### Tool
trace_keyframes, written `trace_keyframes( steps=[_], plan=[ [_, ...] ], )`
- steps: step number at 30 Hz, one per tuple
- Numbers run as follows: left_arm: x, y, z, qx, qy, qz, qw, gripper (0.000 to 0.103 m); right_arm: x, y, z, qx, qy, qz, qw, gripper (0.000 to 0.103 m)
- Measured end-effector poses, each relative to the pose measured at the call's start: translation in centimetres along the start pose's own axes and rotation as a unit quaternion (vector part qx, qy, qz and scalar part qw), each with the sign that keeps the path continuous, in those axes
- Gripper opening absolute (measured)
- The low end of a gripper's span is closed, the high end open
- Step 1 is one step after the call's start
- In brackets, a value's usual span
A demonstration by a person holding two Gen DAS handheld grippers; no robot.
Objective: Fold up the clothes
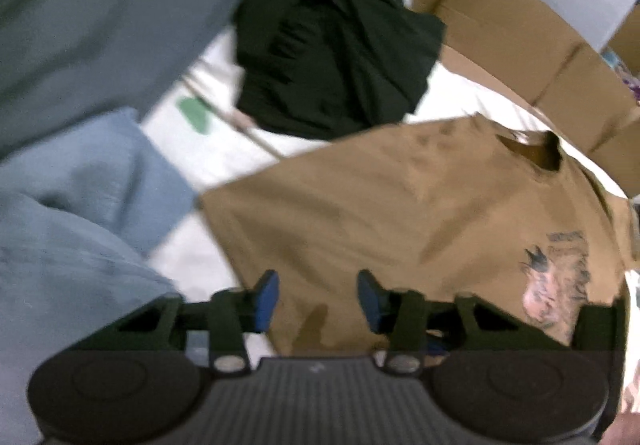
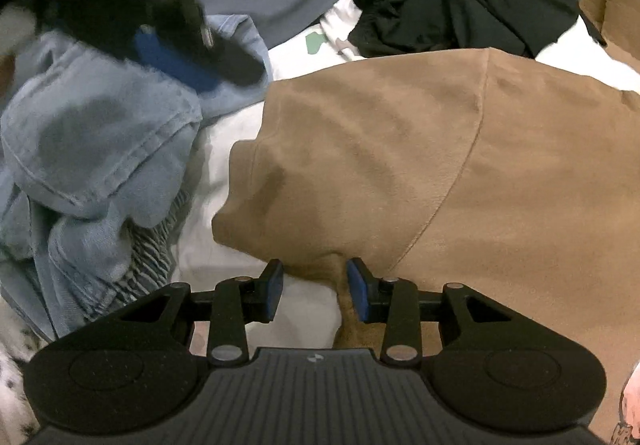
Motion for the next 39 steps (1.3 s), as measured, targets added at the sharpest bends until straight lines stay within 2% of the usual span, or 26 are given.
trace_keyframes(
  steps=[2, 4, 8, 9, 10, 13, 16, 18, 22, 23, 26, 29, 32, 36, 39],
  plan=[
    [0.6, 1.6, 0.9, 0.020, 0.001, 0.001, 0.9998, 0.034, -0.1, -0.4, 0.2, -0.009, 0.006, 0.002, 1.000, 0.038],
    [1.2, 3.3, 1.3, 0.015, 0.002, -0.010, 0.9998, 0.034, -0.1, -1.1, 0.1, -0.012, -0.001, 0.007, 1.000, 0.038],
    [2.6, 6.1, 0.2, -0.033, -0.013, -0.050, 0.9982, 0.034, 0.2, -3.6, 0.6, -0.001, -0.006, 0.032, 0.999, 0.040],
    [2.9, 6.4, -0.2, -0.048, -0.015, -0.054, 0.9973, 0.032, 0.4, -4.1, 1.0, 0.003, -0.005, 0.032, 0.999, 0.040],
    [3.3, 6.6, -0.6, -0.064, -0.016, -0.058, 0.9961, 0.025, 0.6, -4.7, 1.4, 0.008, -0.005, 0.032, 0.999, 0.040],
    [3.9, 6.6, -1.1, -0.102, -0.007, -0.065, 0.9927, 0.024, 1.6, -6.5, 3.3, 0.030, -0.019, 0.032, 0.999, 0.040],
    [4.2, 6.4, -0.9, -0.124, 0.005, -0.069, 0.9898, 0.024, 2.9, -8.5, 6.9, 0.073, -0.018, 0.031, 0.997, 0.040],
    [4.3, 6.2, -1.1, -0.134, 0.002, -0.070, 0.9885, 0.029, 4.1, -10.1, 10.1, 0.095, -0.004, 0.025, 0.995, 0.040],
    [4.4, 5.0, -1.0, -0.136, -0.010, -0.063, 0.9887, 0.028, 6.1, -13.6, 16.3, 0.146, 0.008, 0.024, 0.989, 0.040],
    [4.4, 4.5, -0.8, -0.131, -0.012, -0.059, 0.9895, 0.030, 6.5, -14.4, 17.8, 0.157, 0.019, 0.026, 0.987, 0.040],
    [4.4, 2.9, -0.2, -0.115, -0.018, -0.049, 0.9920, 0.040, 7.9, -17.0, 22.5, 0.188, 0.053, 0.032, 0.980, 0.040],
    [3.6, 0.8, 0.5, -0.116, -0.014, -0.038, 0.9924, 0.046, 9.3, -19.6, 27.2, 0.219, 0.087, 0.037, 0.971, 0.040],
    [2.7, -1.9, 1.7, -0.116, -0.006, -0.026, 0.9929, 0.049, 10.7, -22.2, 31.9, 0.249, 0.120, 0.043, 0.960, 0.040],
    [0.5, -5.3, 4.1, -0.116, 0.014, -0.006, 0.9932, 0.051, 12.7, -25.7, 38.1, 0.289, 0.165, 0.051, 0.942, 0.040],
    [-1.8, -6.9, 6.9, -0.114, 0.043, 0.010, 0.9925, 0.053, 15.3, -28.4, 41.0, 0.312, 0.214, 0.069, 0.923, 0.040]
  ],
)
Point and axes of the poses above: each gripper's, at about its wrist camera, not at the fingertips, and y roughly the way its jaws point, z to its right, x to its underside, the point moved 7 cm from there along y, roughly the way its jaws point, and after that the axes turned 13 degrees about -z, right-handed, at the moved point
